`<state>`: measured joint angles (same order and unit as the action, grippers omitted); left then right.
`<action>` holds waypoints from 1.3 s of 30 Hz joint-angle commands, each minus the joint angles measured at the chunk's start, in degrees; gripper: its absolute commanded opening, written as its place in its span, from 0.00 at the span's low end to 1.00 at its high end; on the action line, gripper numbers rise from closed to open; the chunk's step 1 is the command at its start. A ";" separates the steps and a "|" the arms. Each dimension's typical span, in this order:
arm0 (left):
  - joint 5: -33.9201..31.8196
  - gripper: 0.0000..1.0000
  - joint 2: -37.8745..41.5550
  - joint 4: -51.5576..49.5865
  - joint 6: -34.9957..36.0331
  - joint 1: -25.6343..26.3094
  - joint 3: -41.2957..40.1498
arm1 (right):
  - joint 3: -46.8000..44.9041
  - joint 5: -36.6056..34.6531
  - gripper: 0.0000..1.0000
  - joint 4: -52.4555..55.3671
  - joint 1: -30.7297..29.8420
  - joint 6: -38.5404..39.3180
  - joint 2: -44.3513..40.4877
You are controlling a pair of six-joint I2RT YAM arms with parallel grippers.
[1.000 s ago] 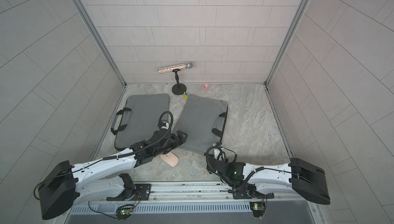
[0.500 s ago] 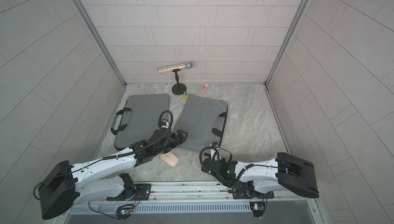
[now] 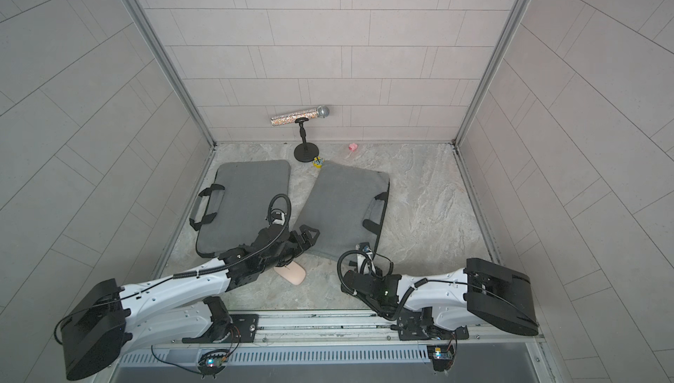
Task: Put the mouse into the laptop bag
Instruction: Zip the zipper on the zippered laptop bag.
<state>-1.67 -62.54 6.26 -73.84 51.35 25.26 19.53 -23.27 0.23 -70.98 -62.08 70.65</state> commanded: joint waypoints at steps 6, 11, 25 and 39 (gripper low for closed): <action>-3.26 1.00 -1.87 12.74 -6.76 7.76 -4.93 | -0.81 0.80 0.00 -6.14 -1.78 5.04 -3.98; -3.07 1.00 -8.16 17.80 -7.56 8.35 -4.57 | -2.85 0.50 0.00 -10.44 -3.51 6.64 -5.62; -2.15 0.84 -21.86 22.61 -5.80 6.86 -0.31 | -5.76 0.24 0.00 -14.49 -5.83 8.02 -7.40; 3.41 0.07 -25.14 18.25 0.88 -0.74 4.87 | -7.45 -0.76 0.00 -10.32 -7.04 7.51 -13.23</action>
<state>2.26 -86.30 25.80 -77.34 53.43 27.24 11.70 -23.27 -11.20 -76.82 -54.04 58.26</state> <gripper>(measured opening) 0.094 0.050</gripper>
